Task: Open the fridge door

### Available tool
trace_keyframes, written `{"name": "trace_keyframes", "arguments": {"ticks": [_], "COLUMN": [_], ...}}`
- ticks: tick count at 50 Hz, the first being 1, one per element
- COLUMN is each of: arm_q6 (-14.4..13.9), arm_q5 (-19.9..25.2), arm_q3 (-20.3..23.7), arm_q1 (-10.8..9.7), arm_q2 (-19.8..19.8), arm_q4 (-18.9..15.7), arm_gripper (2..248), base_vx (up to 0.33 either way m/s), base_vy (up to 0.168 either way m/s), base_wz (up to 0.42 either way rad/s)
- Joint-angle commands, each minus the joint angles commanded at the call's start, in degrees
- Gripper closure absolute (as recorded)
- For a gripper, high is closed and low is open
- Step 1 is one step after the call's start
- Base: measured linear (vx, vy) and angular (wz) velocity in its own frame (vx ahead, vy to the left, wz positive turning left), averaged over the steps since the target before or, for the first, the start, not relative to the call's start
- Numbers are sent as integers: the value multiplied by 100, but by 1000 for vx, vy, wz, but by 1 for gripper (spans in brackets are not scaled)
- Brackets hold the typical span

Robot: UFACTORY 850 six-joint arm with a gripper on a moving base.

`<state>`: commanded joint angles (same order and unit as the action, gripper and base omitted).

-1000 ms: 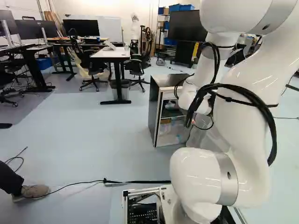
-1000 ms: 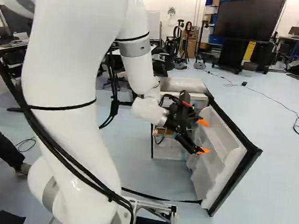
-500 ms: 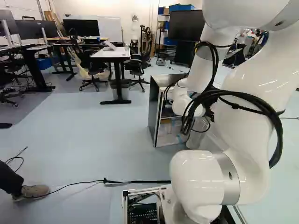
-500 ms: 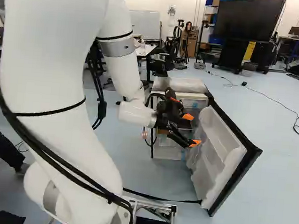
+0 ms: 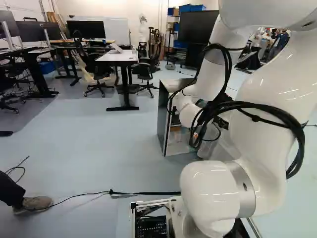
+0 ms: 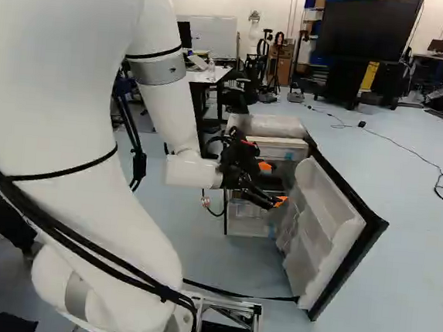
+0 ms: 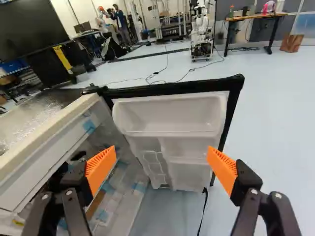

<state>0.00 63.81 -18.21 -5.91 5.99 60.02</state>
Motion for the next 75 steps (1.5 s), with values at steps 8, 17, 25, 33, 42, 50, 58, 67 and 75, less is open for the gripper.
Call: {"name": "trace_keyframes", "arguments": {"ticks": [8,17,25,33,42,50,58,67,75], "arm_q6": [0,0,0,0,0,0,0,0,0], "arm_q5": [0,-6,-21,-46,-85,-130,-184,-258,-333], "arm_q3": [2,7,22,45,83,125,177,248,320], "arm_q1": [2,5,11,22,38,57,81,112,144], "arm_q2": [-1,-11,-35,-74,-136,-208,-294,-412,-531], "arm_q4": [-41,-66,-131,-238,-406,-600,-835,-1155,-1478], "arm_gripper": [3,3,3,3,3,3,3,3,3], "base_vx": [0,0,0,0,0,0,0,0,0], "base_vy": [0,0,0,0,0,0,0,0,0], "base_wz": [0,0,0,0,0,0,0,0,0]}}
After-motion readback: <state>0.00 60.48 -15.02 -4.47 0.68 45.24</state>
